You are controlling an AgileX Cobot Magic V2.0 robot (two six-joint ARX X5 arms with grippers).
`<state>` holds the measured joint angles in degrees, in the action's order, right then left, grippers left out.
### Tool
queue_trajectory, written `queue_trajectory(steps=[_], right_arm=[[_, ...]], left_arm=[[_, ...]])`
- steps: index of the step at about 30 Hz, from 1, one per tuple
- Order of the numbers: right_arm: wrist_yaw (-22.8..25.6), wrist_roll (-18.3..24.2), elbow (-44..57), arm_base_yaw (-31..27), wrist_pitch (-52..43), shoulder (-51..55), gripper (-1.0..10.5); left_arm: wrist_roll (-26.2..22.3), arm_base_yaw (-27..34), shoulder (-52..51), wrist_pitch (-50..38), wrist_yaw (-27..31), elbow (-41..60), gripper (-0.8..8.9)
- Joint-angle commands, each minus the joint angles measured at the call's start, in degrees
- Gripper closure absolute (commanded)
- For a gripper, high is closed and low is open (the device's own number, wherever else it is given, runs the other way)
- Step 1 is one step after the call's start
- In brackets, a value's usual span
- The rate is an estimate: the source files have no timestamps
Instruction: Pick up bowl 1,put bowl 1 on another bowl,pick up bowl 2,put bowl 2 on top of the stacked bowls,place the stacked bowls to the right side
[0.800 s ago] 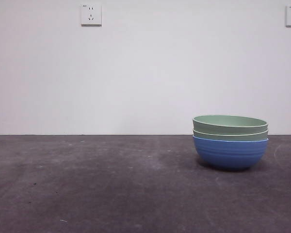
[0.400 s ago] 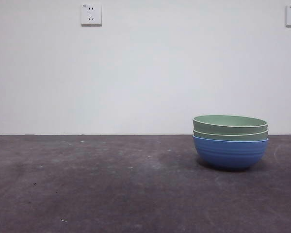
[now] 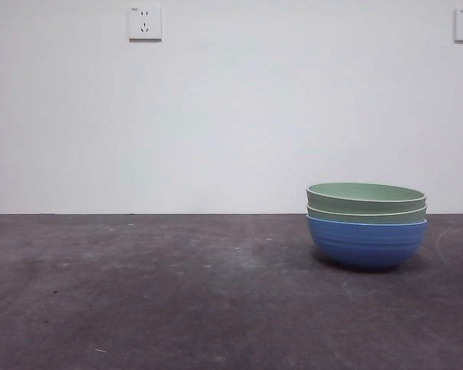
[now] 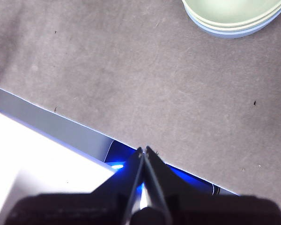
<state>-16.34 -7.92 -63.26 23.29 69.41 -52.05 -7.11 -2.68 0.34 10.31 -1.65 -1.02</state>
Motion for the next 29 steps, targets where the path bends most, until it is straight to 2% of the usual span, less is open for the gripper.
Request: queue_trajectory(steps=[1,6,8,12,15,17,22,25,29], right_arm=[[0.15,0.07,0.35,0.09,-0.13,0.00,9.4],[1.57,0.42,0.33,-0.90,-0.31,1.57,9.4],[3.52,4.00,0.33,-3.15,-1.60,3.39,9.4],[2.67,5.03,3.37,-9.16,-15.58,10.01,9.4],[2.73,4.37,9.88,-13.40,-27.61,17.09,9.4],[2.89,5.44,15.61,-15.89,-34.14,21.46,9.4],[3.28,6.54,34.27,-20.00,-51.25,32.33,9.4],[3.19,6.21,44.33,-21.03,-57.94,38.23,9.4],[3.23,5.42,53.51,-21.03,-60.61,43.98,9.4]], left_arm=[[0.50,0.20,-0.24,-0.13,0.02,0.81,8.17],[0.50,0.20,-0.24,-0.13,0.02,0.81,8.17],[0.50,0.17,-0.24,-0.13,0.00,0.81,8.17],[0.50,0.17,-0.22,-0.11,0.02,0.81,8.17],[0.52,0.17,-0.22,-0.11,0.02,0.81,8.17],[0.52,0.20,-0.22,-0.11,0.02,0.81,8.17],[0.52,0.17,-0.22,-0.11,0.02,0.81,8.17],[0.50,0.17,-0.22,-0.11,0.02,0.81,8.17],[0.50,0.17,-0.22,-0.11,0.02,0.81,8.17]])
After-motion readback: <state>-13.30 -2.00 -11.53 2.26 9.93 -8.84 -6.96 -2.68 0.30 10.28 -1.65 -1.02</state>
